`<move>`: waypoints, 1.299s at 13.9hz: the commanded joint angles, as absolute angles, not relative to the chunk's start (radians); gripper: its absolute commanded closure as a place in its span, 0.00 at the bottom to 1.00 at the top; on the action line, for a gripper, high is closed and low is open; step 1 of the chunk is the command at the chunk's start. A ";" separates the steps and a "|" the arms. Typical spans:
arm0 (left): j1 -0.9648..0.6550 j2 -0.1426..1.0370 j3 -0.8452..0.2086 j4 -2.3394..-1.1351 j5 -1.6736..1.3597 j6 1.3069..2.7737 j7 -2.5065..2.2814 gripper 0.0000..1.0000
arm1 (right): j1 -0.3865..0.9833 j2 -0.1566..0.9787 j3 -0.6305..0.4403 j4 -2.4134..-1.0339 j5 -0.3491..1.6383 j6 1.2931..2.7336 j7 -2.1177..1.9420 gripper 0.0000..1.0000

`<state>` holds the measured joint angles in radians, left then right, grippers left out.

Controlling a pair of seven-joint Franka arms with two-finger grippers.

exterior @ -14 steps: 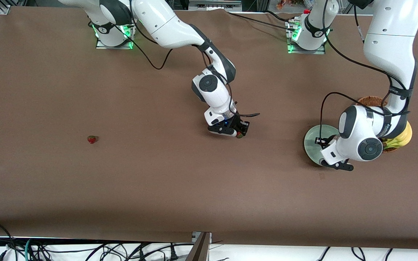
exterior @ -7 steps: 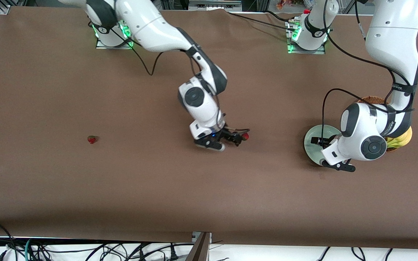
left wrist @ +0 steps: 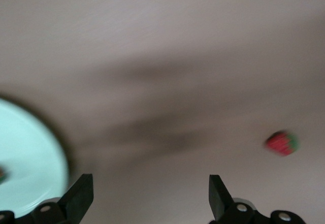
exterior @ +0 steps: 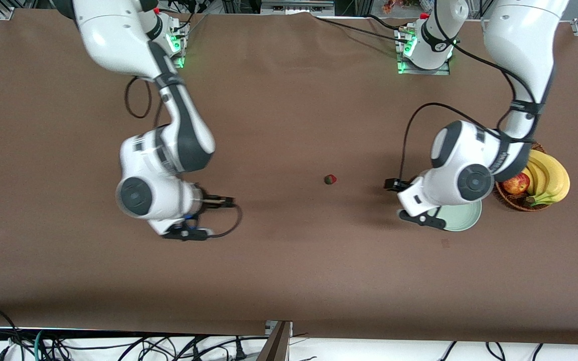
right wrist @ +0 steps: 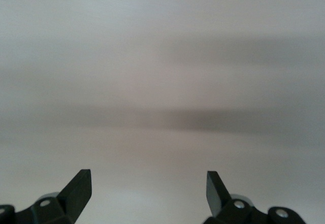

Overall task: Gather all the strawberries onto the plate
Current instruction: 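Grasp the middle strawberry with the left gripper while the right grasps the last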

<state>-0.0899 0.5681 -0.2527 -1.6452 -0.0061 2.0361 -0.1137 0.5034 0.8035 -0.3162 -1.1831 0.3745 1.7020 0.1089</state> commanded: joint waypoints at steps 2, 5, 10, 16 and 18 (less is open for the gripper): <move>-0.242 0.630 -0.239 -1.635 -0.003 2.127 -0.404 0.00 | 0.523 0.788 -0.501 -1.340 0.364 1.692 -0.249 0.00; -0.333 0.675 -0.235 -1.638 0.005 2.181 -0.642 0.00 | 0.497 0.788 -0.557 -1.448 0.364 1.799 -0.400 0.00; -0.417 0.745 -0.236 -1.644 0.109 2.276 -0.911 0.00 | 0.474 0.788 -0.558 -1.574 0.364 1.951 -0.468 0.01; -0.420 0.747 -0.230 -1.647 0.109 2.284 -0.917 0.00 | 0.474 0.790 -0.558 -1.635 0.364 2.006 -0.515 0.02; -0.419 0.747 -0.229 -1.647 0.109 2.284 -0.917 0.00 | 0.476 0.788 -0.558 -1.641 0.364 2.003 -0.515 0.16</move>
<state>-0.4119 0.7501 -0.2358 -1.6507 0.0864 2.2784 -0.8964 0.4680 0.8124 -0.5580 -1.6025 0.3732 1.9875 -0.4934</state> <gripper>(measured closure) 0.000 0.022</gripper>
